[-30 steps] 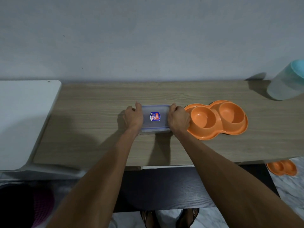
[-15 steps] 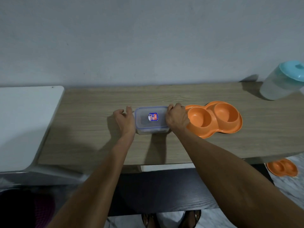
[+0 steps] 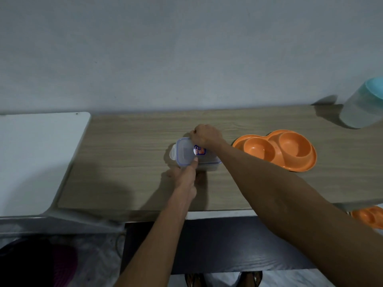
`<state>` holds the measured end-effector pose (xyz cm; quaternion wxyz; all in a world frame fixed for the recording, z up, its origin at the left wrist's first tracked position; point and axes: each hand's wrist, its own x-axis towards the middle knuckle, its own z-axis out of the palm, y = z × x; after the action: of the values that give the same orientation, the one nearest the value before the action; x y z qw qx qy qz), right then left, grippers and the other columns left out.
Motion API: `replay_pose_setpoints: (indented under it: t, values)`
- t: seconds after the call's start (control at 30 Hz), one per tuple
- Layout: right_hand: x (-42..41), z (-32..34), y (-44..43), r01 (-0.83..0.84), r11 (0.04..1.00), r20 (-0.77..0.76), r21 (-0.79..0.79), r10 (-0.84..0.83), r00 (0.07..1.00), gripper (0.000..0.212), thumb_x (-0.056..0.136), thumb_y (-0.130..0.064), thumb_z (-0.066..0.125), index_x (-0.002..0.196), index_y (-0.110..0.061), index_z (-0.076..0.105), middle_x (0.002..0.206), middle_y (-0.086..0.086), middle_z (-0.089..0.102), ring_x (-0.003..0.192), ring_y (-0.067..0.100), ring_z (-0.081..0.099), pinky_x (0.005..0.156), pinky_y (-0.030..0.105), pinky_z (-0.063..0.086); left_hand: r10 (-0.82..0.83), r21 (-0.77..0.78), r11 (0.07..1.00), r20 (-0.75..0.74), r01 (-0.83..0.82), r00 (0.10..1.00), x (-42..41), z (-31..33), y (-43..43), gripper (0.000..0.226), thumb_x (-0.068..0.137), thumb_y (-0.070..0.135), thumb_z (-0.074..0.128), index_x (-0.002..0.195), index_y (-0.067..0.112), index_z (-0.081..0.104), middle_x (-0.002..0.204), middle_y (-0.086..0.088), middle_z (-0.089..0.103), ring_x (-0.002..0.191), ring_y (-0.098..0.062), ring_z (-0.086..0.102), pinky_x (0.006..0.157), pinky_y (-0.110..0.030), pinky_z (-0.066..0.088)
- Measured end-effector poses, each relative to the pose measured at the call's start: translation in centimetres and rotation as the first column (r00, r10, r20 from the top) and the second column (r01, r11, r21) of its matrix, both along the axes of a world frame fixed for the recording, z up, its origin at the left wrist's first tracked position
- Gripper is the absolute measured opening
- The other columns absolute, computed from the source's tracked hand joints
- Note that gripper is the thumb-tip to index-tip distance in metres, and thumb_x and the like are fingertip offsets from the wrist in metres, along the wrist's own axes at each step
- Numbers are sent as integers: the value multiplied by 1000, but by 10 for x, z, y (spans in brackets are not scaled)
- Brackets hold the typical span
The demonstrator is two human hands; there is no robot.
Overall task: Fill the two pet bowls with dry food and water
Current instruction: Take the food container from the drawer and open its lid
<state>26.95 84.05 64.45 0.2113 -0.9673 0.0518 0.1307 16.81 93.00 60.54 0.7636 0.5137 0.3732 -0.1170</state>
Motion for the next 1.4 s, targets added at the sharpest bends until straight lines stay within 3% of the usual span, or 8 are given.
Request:
replay_pose_setpoints:
  t: [0.1, 0.37, 0.53, 0.67, 0.87, 1.03, 1.23, 1.4]
  values:
    - [4, 2, 0, 6, 1000, -60, -22, -7, 998, 47, 95, -41, 41, 123, -11, 62, 135, 18, 58, 122, 36, 55, 95, 39, 44, 54, -81, 995, 2, -54, 999, 2, 3, -4, 57, 83, 11, 74, 133, 7, 45, 122, -15, 61, 86, -21, 62, 64, -35, 57]
    - [9, -4, 1, -59, 994, -119, -92, 48, 992, 53, 92, -50, 33, 112, -13, 65, 124, 16, 64, 110, 33, 59, 82, 37, 40, 77, -114, 990, -36, -80, 996, 0, 0, -6, 60, 83, 14, 75, 132, 8, 41, 123, -15, 63, 83, -18, 64, 54, -30, 55]
    - [5, -6, 3, 44, 999, 56, -21, -43, 998, 45, 88, -54, 42, 82, -13, 62, 103, 15, 70, 96, 34, 63, 73, 33, 38, 66, -115, 991, -32, -69, 997, -2, 0, -6, 57, 83, 13, 74, 130, 8, 43, 121, -13, 64, 85, -19, 65, 59, -32, 56]
    - [4, -5, 5, 65, 998, 111, -27, -61, 992, 52, 88, -55, 44, 88, -9, 68, 101, 16, 70, 90, 34, 61, 71, 32, 36, 56, -113, 992, -34, -59, 998, -3, -1, -6, 56, 83, 13, 74, 130, 9, 45, 118, -11, 64, 86, -19, 63, 75, -38, 57]
    - [1, -5, 6, 84, 996, 159, -1, -83, 984, 49, 87, -52, 46, 80, -8, 64, 81, 10, 58, 79, 32, 56, 67, 33, 37, 46, -132, 990, -28, -49, 999, -4, 0, -3, 61, 81, 15, 77, 132, 9, 45, 123, -12, 64, 87, -17, 65, 62, -30, 55]
    - [-4, -3, 7, 98, 995, 206, 6, -97, 974, 52, 90, -51, 47, 79, -3, 65, 74, 9, 57, 75, 32, 57, 64, 32, 36, 93, -61, 994, -35, -95, 995, -2, -7, -8, 60, 77, 17, 80, 127, 7, 48, 121, -12, 63, 107, -26, 64, 93, -42, 54]
    - [-7, -2, 3, 63, 997, 214, 37, -69, 974, 52, 90, -54, 45, 106, -7, 60, 118, 15, 64, 111, 36, 58, 88, 43, 39, -86, 156, 984, 6, 84, 996, -5, 1, 9, 73, 70, 41, 82, 128, 8, 53, 125, -16, 63, 114, -28, 61, 96, -41, 52]
    - [-20, 9, -20, 138, 982, 159, 126, -158, 975, 57, 92, -56, 43, 122, -9, 55, 133, 17, 55, 125, 38, 50, 103, 48, 39, -19, 345, 939, 38, 5, 999, 4, 18, 39, 69, 80, 58, 64, 124, 6, 58, 122, -9, 63, 104, -24, 63, 68, -33, 53]
